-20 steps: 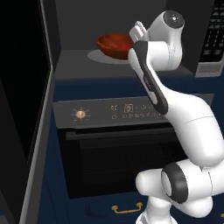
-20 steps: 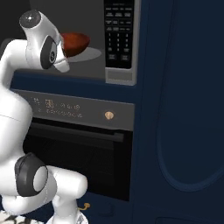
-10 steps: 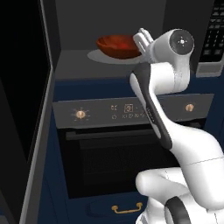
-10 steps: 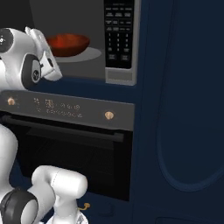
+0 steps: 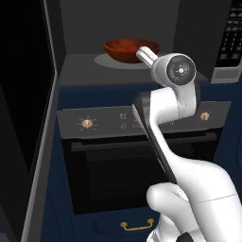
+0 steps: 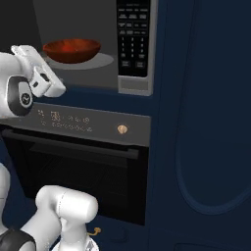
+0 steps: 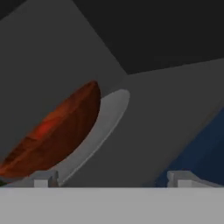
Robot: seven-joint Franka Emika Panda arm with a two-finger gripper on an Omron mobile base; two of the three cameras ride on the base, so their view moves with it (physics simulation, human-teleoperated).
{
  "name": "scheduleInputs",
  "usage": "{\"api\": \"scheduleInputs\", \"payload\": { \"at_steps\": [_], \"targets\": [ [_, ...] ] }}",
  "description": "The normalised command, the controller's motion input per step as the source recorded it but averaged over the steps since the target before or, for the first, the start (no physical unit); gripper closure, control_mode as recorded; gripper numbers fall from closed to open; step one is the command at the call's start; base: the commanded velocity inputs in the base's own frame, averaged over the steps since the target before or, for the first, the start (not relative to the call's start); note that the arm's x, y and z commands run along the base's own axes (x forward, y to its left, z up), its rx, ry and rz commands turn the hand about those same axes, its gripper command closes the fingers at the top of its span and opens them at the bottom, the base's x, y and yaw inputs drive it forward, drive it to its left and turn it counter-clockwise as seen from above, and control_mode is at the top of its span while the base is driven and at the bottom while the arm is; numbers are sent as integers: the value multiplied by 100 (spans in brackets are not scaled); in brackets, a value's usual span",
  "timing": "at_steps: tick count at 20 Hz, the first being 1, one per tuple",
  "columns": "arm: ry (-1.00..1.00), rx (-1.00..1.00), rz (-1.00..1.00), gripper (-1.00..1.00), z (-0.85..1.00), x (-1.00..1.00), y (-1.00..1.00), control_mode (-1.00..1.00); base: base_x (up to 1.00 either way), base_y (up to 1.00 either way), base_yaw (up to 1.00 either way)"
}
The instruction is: Pick the bell pepper from the sink and place it in the bowl. Then pick the bowl and place it in the microwave. Then close the microwave door and press the start button.
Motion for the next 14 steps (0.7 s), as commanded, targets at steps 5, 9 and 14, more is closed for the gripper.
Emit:
{"api": "scheduleInputs", "payload": {
  "at_steps": [5, 9, 14],
  "targets": [
    [-13, -33, -5, -100, -34, -18, 27, -100, 0, 0, 0],
    [-28, -32, -11, -100, -21, -59, 42, -100, 0, 0, 0],
    [-31, -35, -13, -100, -13, -74, 56, -100, 0, 0, 0]
  ]
}}
